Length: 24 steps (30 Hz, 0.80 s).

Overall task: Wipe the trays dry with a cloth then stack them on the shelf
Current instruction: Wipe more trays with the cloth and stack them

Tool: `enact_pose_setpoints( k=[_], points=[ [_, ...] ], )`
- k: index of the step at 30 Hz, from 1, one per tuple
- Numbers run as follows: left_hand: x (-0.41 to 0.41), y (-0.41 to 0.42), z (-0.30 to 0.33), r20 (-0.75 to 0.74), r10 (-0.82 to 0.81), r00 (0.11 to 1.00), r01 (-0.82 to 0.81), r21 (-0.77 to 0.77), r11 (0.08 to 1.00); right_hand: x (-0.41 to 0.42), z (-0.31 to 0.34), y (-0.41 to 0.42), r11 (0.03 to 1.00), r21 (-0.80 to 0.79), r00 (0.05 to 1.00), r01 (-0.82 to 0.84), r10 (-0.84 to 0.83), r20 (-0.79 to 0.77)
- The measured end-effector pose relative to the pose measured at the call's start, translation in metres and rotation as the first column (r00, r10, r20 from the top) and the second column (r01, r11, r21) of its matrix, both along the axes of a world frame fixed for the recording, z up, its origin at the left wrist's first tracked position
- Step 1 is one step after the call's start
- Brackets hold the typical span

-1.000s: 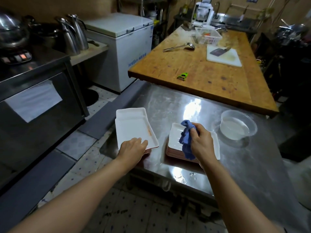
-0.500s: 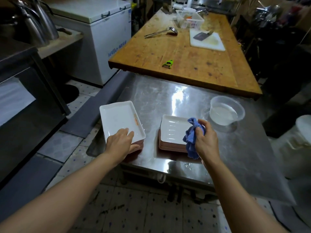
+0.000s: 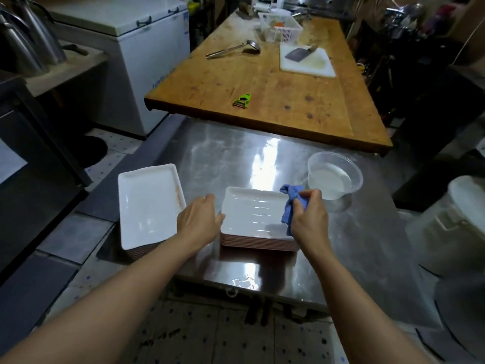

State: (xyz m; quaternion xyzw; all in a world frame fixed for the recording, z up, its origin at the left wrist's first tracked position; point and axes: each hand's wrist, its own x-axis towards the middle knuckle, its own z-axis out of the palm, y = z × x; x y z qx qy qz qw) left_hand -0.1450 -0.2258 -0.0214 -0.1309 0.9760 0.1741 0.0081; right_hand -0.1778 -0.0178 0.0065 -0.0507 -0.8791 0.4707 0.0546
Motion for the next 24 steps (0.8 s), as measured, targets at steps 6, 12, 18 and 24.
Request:
enact_pose_setpoints(
  k=[6,12,18,24],
  points=[
    [-0.026,0.013,-0.022,0.196,0.066,0.978,-0.088,0.108,0.990,-0.009,-0.046,0.012,0.738,0.629,0.970,-0.244,0.177,0.169],
    [-0.031,0.010,-0.035,0.132,0.000,0.991,-0.026,0.199,0.980,-0.027,-0.058,0.009,0.556,0.796,0.970,-0.239,0.179,0.165],
    [-0.032,0.005,-0.038,0.111,-0.011,0.994,-0.017,0.247,0.969,-0.061,-0.067,0.002,0.643,0.749,0.986,-0.158,0.150,0.079],
    [-0.031,0.004,-0.041,0.058,-0.010,0.998,-0.008,0.300,0.954,-0.048,-0.077,-0.039,0.814,0.528,0.946,-0.242,0.319,-0.058]
  ],
)
